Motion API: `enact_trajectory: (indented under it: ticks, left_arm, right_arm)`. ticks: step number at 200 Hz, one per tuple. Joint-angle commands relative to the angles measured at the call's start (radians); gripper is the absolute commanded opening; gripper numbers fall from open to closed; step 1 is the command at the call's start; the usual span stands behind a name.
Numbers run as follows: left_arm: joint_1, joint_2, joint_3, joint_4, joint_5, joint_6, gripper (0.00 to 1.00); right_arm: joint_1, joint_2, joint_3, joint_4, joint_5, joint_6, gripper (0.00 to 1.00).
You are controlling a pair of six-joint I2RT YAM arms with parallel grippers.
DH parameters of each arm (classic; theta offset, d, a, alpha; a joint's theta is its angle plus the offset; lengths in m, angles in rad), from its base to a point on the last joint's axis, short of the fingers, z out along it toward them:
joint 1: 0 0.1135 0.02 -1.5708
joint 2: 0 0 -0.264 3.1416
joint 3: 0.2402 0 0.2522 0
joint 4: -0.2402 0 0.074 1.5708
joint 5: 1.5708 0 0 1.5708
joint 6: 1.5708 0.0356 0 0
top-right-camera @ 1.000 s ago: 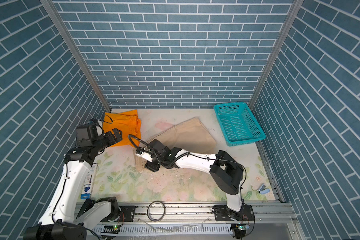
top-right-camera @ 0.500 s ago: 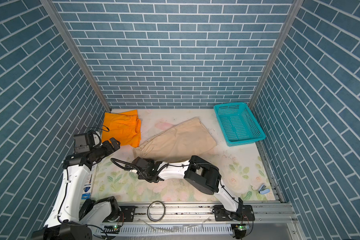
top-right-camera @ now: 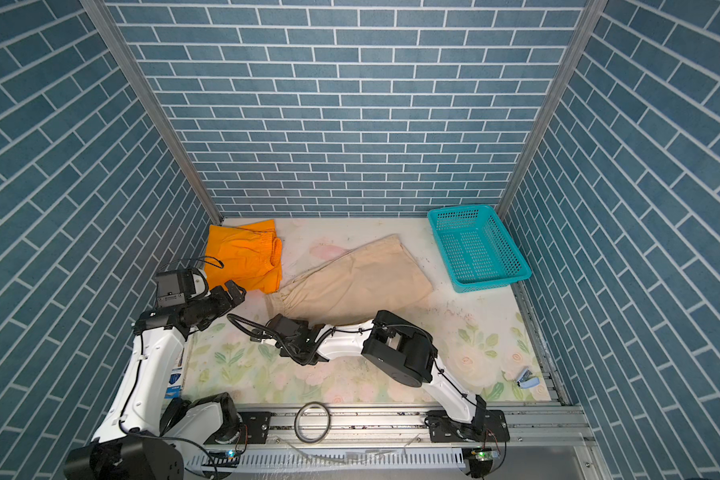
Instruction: Fold and stack the shorts
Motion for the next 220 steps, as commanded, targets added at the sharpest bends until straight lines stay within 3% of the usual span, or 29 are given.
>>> enact_trajectory:
  ticks: [1, 37, 80, 135, 220]
  left_arm:
    - [0.005, 0.006, -0.034, 0.026, 0.028, -0.014, 1.00]
    - [0.003, 0.031, -0.110, 0.101, 0.122, -0.046, 1.00]
    - [-0.049, 0.085, -0.231, 0.318, 0.251, -0.133, 1.00]
    - [-0.173, 0.211, -0.252, 0.480, 0.272, -0.183, 1.00]
    - [-0.222, 0.268, -0.319, 0.497, 0.275, -0.191, 1.00]
  right_arm:
    - [-0.047, -0.080, -0.042, 0.025, -0.164, 0.084, 0.00]
    - [-0.095, -0.124, -0.097, 0.089, -0.301, 0.161, 0.00]
    - [-0.112, -0.162, -0.144, 0.141, -0.360, 0.193, 0.00]
    - [-0.115, -0.197, -0.176, 0.171, -0.365, 0.209, 0.00]
    - [-0.138, -0.217, -0.180, 0.228, -0.349, 0.233, 0.00]
